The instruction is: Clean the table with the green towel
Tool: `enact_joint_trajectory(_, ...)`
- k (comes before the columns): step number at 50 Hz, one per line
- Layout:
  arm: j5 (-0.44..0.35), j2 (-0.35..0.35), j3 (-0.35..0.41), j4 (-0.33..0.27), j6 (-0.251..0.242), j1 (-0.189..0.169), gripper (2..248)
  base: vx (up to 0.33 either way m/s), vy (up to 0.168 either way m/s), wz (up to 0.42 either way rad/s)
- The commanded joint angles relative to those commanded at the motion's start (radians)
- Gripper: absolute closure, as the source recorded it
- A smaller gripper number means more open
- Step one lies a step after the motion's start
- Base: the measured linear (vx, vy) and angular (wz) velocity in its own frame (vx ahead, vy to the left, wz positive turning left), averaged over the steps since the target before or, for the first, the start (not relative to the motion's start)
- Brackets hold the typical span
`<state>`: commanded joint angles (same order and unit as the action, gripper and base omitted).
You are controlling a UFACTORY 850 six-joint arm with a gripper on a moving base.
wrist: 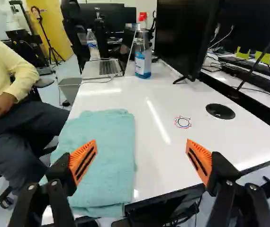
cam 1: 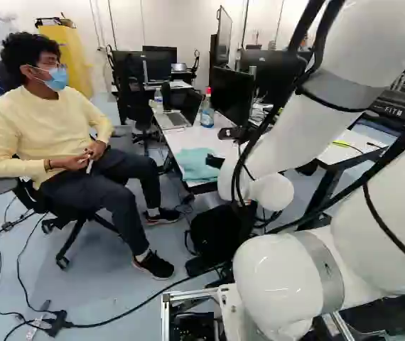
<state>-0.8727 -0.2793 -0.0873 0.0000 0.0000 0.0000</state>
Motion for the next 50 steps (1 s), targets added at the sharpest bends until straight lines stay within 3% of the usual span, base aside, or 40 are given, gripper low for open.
enact_joint_trajectory(50,0.000,0.000,0.000,0.000,0.000,0.000,3,0.000,0.000,0.000)
